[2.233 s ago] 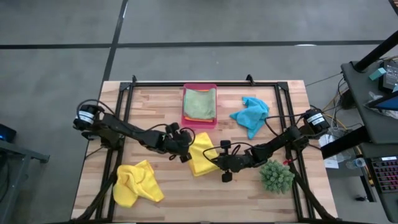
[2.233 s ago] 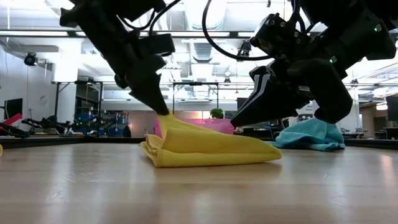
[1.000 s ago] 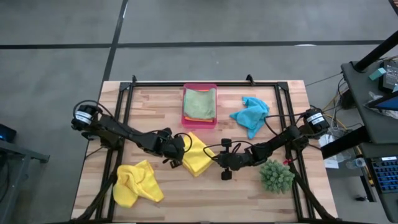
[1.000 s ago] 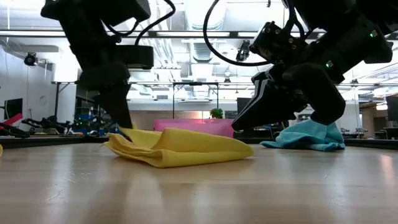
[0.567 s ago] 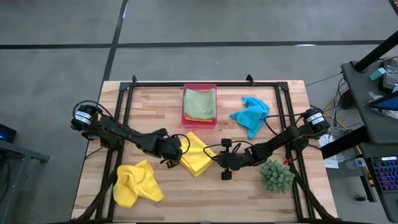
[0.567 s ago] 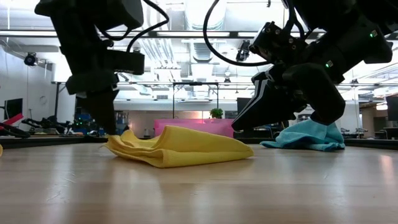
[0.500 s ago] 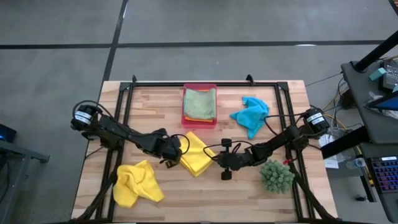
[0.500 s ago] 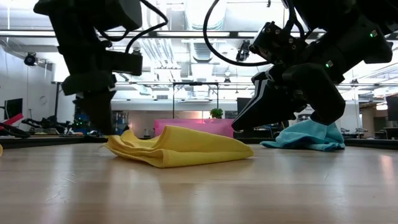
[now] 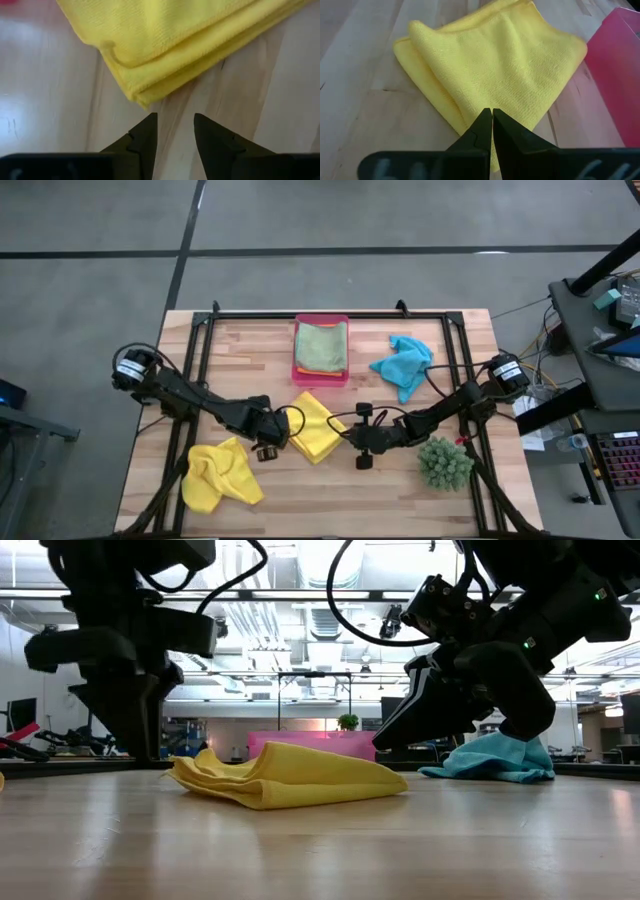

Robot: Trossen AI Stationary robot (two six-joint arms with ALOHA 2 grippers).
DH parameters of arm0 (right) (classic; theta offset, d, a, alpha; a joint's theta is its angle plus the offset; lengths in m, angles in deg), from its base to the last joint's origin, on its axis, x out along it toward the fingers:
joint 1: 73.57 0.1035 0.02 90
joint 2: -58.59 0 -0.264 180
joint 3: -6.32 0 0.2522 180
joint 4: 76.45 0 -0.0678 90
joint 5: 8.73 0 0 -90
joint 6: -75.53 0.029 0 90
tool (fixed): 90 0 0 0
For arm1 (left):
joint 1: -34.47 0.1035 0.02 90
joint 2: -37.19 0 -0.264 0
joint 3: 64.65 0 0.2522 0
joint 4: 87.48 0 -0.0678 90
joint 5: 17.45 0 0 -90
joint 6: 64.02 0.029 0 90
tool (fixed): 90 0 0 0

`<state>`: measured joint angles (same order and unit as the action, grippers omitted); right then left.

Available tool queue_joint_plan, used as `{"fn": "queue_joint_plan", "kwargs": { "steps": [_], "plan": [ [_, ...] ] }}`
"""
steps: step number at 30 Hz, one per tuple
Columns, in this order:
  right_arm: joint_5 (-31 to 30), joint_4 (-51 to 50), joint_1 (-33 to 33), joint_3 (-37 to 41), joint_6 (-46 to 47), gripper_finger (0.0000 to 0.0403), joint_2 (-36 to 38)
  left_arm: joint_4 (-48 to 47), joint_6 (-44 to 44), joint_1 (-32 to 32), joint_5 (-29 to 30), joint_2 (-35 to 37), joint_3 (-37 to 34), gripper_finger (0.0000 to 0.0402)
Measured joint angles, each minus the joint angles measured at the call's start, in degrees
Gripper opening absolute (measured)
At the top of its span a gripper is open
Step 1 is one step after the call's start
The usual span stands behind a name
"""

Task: Fold microfiber towels
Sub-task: Fold the top yellow towel

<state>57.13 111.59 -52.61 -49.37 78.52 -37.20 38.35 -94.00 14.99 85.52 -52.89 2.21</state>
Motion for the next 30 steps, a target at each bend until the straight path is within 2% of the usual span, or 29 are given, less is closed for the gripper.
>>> {"fn": "queue_joint_plan", "kwargs": {
  "steps": [4,10,17,22,30],
  "plan": [
    [0.0,2.7,0.0,0.0,-0.1,0.0009,0.0,3.3,-1.2,-0.6,4.6,-1.2,-0.4,0.0113],
    [0.1,4.3,-1.5,-2.0,-0.8,0.0009,0.0,6.8,-2.0,-0.6,6.0,-2.6,-2.8,0.0113],
    [0.4,4.3,-4.7,-5.2,-2.6,0.0009,-0.1,11.7,-4.1,-0.5,10.4,-2.6,-6.0,0.0113],
    [1.3,4.3,-5.7,-9.2,-4.2,0.0009,-3.6,17.1,-4.2,-0.6,11.9,-2.6,-9.2,0.0113],
    [1.6,4.8,-7.1,-19.2,-8.1,0.0009,-12.3,20.7,-4.2,-0.6,14.7,-2.4,-11.6,0.0113]
  ]
}}
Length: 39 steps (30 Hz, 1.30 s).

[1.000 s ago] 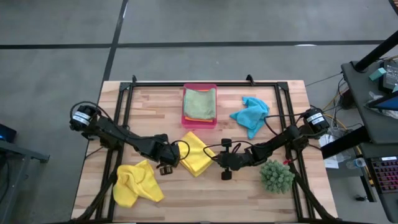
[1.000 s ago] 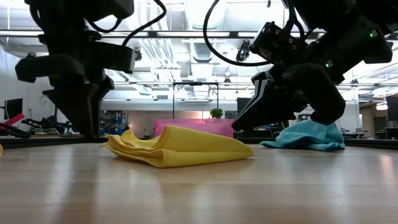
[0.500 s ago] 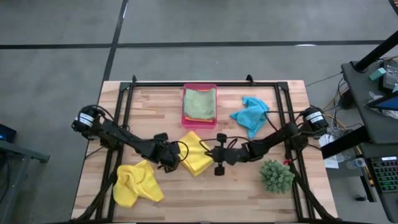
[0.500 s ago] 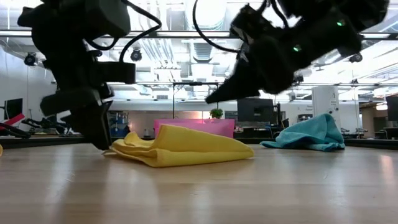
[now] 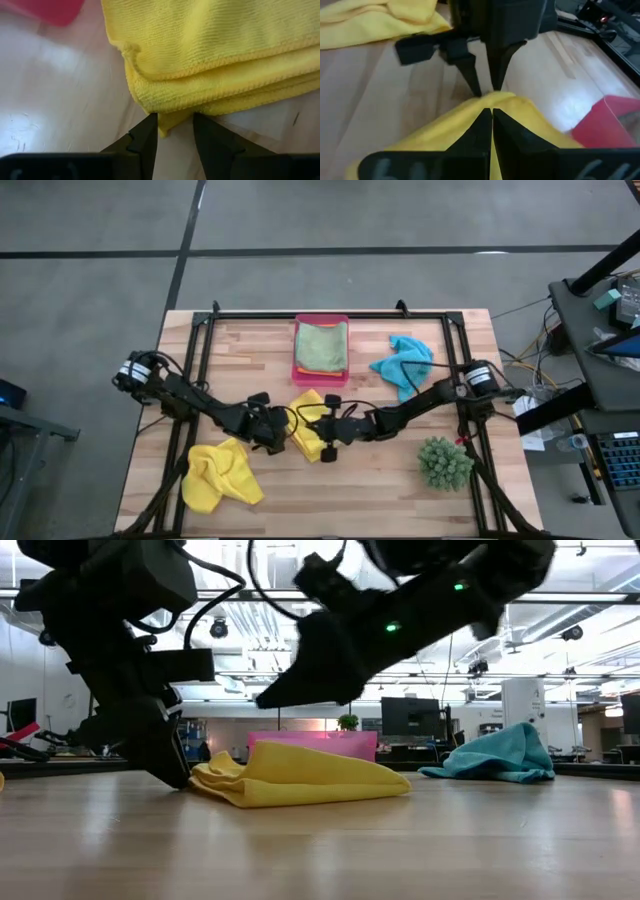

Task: Fold microfiber towels
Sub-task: Fold the top yellow towel

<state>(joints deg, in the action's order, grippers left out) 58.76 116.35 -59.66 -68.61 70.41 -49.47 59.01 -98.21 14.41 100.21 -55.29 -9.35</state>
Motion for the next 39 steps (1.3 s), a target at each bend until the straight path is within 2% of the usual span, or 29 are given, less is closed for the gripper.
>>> {"fn": "queue_joint_plan", "kwargs": {
  "steps": [8,12,15,21,25,31,39],
  "plan": [
    [0.2,-1.5,-3.7,-8.2,1.3,0.0009,-6.8,0.5,0.0,0.0,2.0,0.0,-0.8,0.0113],
    [3.6,-6.0,-5.6,-10.5,1.4,0.0017,-7.9,0.2,1.2,0.1,3.6,-0.1,-1.1,0.0113],
    [6.4,-8.8,-6.9,-11.9,-0.2,0.0041,-7.9,0.5,3.2,0.1,4.8,-0.2,-1.2,0.0113],
    [6.5,-12.2,-8.8,-13.6,-6.3,0.0106,-8.6,0.6,3.6,0.2,7.6,-0.2,-1.8,0.0113],
    [6.3,-12.2,-10.3,-13.7,-7.3,0.013,-8.6,2.3,3.5,0.2,8.6,-0.2,-2.7,0.0113],
    [7.1,-11.5,-11.1,-13.7,-11.2,0.0132,-8.6,7.4,3.5,0.2,9.6,-0.2,-4.7,0.0113],
    [7.9,-10.9,-11.4,-13.7,-11.4,0.0128,-8.6,7.7,3.5,0.2,10.2,-0.2,-4.8,0.0113]
  ]
}}
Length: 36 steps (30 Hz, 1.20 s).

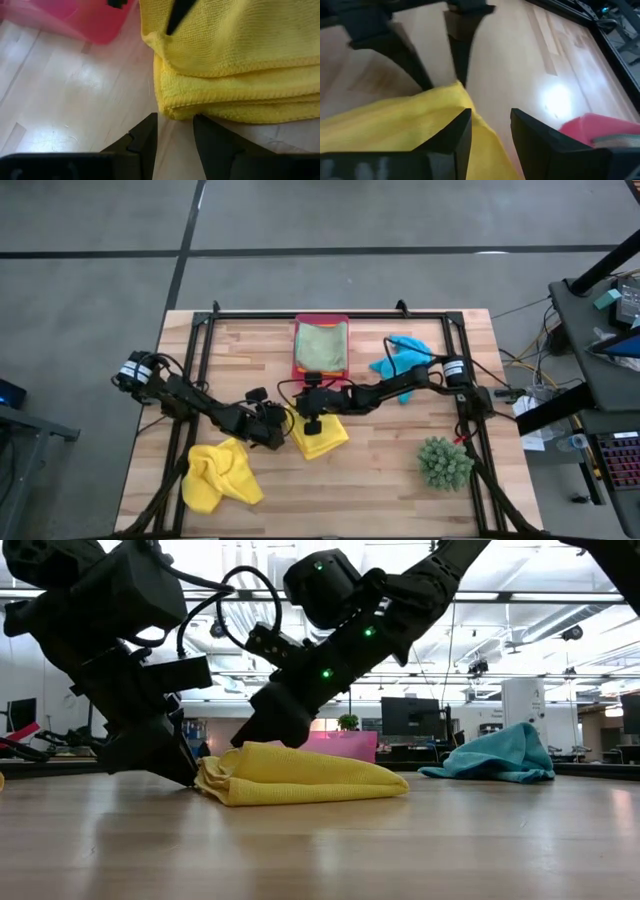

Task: Fold microfiber towels
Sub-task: Fold the top yellow towel

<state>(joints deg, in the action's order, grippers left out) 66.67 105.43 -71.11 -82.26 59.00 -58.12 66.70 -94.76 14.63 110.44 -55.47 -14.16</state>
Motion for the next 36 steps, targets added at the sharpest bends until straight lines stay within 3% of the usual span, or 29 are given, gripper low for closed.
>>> {"fn": "queue_joint_plan", "kwargs": {
  "steps": [14,17,23,36],
  "plan": [
    [-1.0,4.9,-0.2,0.1,-2.2,0.012,-4.1,1.1,0.0,0.1,0.1,0.0,-0.2,0.0113],
    [-0.8,4.8,-0.3,0.1,-2.3,0.0101,-4.1,1.2,0.0,0.3,0.1,0.0,-0.3,0.0113],
    [0.1,6.3,-0.4,0.1,-3.6,0.0017,-4.1,1.2,0.0,0.3,0.3,0.0,-0.3,0.0113],
    [1.6,10.2,0.4,-0.7,-4.1,0.0009,-4.2,1.3,-0.1,0.3,0.7,0.0,-0.4,0.0113]
  ]
}}
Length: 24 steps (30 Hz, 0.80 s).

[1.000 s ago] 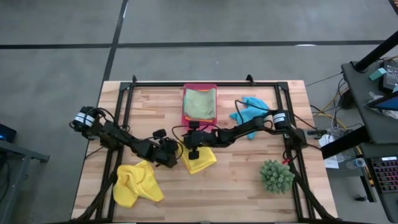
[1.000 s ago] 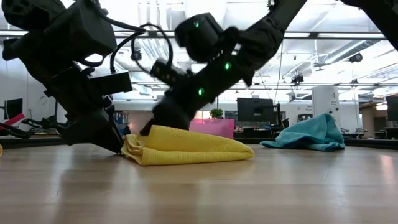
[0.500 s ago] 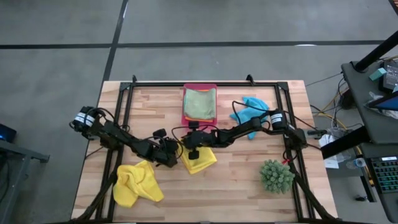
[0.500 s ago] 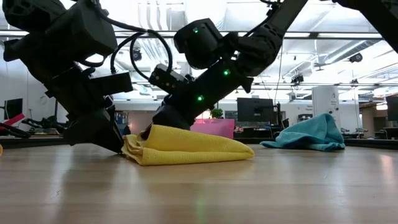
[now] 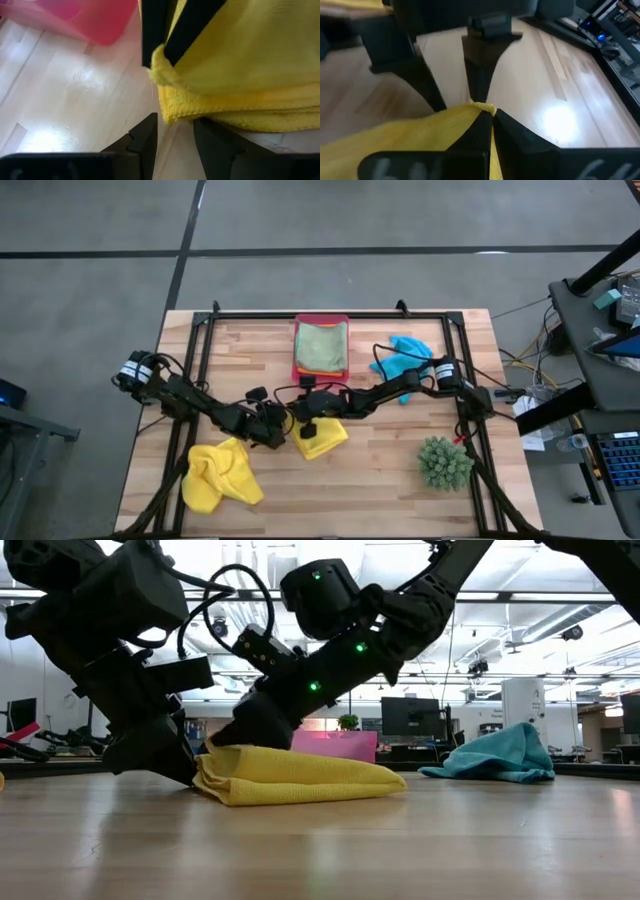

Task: Fold microfiber towels
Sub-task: Fold the top yellow towel

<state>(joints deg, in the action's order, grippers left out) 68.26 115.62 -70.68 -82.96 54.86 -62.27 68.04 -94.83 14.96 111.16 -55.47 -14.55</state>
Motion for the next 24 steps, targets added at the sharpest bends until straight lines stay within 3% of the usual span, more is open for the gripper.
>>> {"fn": "queue_joint_plan", "kwargs": {
  "steps": [9,17,24],
  "plan": [
    [0.1,-0.2,0.3,-2.3,0.5,0.0008,0.0,0.2,-0.1,0.0,0.1,0.0,0.0,0.0113],
    [4.0,-0.5,0.2,-2.7,4.8,0.0012,-3.3,0.3,-0.1,0.0,0.2,0.0,-0.1,0.0113],
    [3.8,0.0,0.0,-2.9,7.2,0.0057,-3.7,0.3,0.0,0.0,0.2,0.0,0.0,0.0113]
  ]
}}
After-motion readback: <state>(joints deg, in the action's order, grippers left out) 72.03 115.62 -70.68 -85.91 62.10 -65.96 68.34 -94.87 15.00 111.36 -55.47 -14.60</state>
